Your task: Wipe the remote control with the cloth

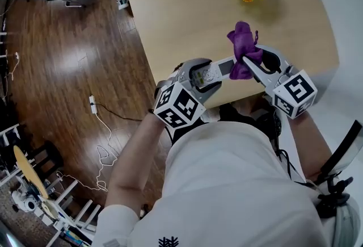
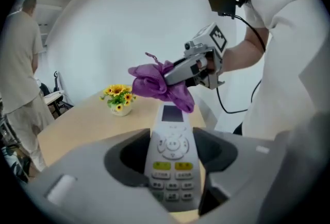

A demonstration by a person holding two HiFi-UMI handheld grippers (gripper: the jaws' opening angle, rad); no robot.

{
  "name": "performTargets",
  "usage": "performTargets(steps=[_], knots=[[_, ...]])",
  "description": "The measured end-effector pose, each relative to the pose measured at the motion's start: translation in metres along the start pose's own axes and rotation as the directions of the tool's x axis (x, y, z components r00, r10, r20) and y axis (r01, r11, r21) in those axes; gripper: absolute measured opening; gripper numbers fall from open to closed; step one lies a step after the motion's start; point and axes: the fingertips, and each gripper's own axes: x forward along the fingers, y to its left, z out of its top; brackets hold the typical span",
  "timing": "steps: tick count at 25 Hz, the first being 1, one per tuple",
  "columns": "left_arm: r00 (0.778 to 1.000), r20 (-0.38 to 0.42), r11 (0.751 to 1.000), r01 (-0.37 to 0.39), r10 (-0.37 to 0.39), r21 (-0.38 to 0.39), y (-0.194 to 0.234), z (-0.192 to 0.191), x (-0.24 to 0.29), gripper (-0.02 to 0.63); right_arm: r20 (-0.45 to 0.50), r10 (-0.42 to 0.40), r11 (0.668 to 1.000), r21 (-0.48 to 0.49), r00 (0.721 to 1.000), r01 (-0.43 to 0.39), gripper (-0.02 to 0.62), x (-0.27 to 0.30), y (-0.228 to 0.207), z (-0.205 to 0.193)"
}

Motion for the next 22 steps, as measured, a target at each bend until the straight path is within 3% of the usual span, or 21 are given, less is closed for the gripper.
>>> performTargets(steps=[5,11,15,19,22], knots=[[1.000,-0.007,1.000,-0.004,0.004,0.004,0.005,0.000,0.002,0.279,0.020,-0.047,0.999,0.010,0.999,0.047,0.124,-0.009,-0.019,0.010],[1.000,-0.007,1.000,0.017,-0.017,0.014,-0.002,0.004,0.011,0.279,0.102,0.093,0.996,-0.020,0.990,-0.091,0.124,0.006,0.042,0.046],[0.999,-0.005,0.999,0.032,-0.032,0.021,-0.009,0.011,0.014,0.279,0.107,0.201,0.979,-0.010,0.974,-0.201,0.124,0.026,0.088,0.046],[1.000,-0.004,1.000,0.026,-0.026,0.016,-0.009,0.012,0.018,0.279,0.076,0.239,0.971,-0.004,0.968,-0.239,0.124,0.041,0.105,0.027],[1.000,-0.004,1.000,0.016,-0.016,0.010,-0.008,0.009,0.013,0.279,0.053,0.212,0.977,-0.022,0.976,-0.212,0.124,0.039,0.096,0.018]])
